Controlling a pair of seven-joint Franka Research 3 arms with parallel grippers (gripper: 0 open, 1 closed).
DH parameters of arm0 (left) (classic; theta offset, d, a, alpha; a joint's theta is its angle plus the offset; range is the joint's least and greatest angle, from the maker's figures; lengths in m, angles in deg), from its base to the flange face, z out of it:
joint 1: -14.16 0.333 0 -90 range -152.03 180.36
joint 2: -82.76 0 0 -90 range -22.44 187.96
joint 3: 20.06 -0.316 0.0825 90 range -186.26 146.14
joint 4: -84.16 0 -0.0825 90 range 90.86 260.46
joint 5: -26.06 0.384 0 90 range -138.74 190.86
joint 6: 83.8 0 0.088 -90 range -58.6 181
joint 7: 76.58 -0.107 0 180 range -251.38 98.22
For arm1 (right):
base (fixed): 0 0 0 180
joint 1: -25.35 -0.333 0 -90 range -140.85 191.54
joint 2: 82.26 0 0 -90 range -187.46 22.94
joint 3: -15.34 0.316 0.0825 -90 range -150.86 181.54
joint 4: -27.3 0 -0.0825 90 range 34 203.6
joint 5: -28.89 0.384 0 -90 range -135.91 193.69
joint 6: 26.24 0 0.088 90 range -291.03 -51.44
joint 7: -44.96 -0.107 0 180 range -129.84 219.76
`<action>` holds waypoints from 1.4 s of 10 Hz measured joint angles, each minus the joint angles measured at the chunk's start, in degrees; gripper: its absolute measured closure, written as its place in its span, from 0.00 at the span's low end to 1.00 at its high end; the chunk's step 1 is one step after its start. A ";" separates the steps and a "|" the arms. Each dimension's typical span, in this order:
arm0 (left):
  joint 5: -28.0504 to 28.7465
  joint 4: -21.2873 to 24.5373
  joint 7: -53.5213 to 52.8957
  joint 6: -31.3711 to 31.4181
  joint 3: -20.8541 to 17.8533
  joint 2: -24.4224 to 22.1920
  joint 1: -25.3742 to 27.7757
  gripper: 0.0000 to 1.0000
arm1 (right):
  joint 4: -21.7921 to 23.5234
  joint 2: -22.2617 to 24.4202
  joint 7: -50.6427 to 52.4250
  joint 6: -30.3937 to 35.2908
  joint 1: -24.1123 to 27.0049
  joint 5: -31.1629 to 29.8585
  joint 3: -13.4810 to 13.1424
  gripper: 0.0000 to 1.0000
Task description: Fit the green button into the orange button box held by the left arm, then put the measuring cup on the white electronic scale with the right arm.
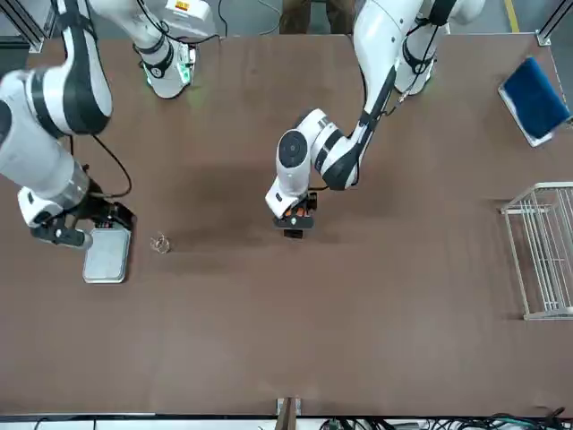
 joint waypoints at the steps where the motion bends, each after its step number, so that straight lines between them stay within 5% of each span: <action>1: 0.00 0.09 0.00 0.84 -0.01 0.00 0.00 0.14 | 0.76 -2.41 -0.20 -3.48 -0.16 0.01 0.02 0.00; 4: 0.00 0.42 0.00 1.40 -0.04 0.02 0.01 0.14 | 5.86 -7.61 -0.59 -14.67 -0.41 0.01 0.12 0.02; 14: 0.00 1.43 0.00 1.56 -0.05 0.23 -0.05 0.14 | 14.48 -10.87 -3.58 -23.86 -0.95 0.02 1.78 0.26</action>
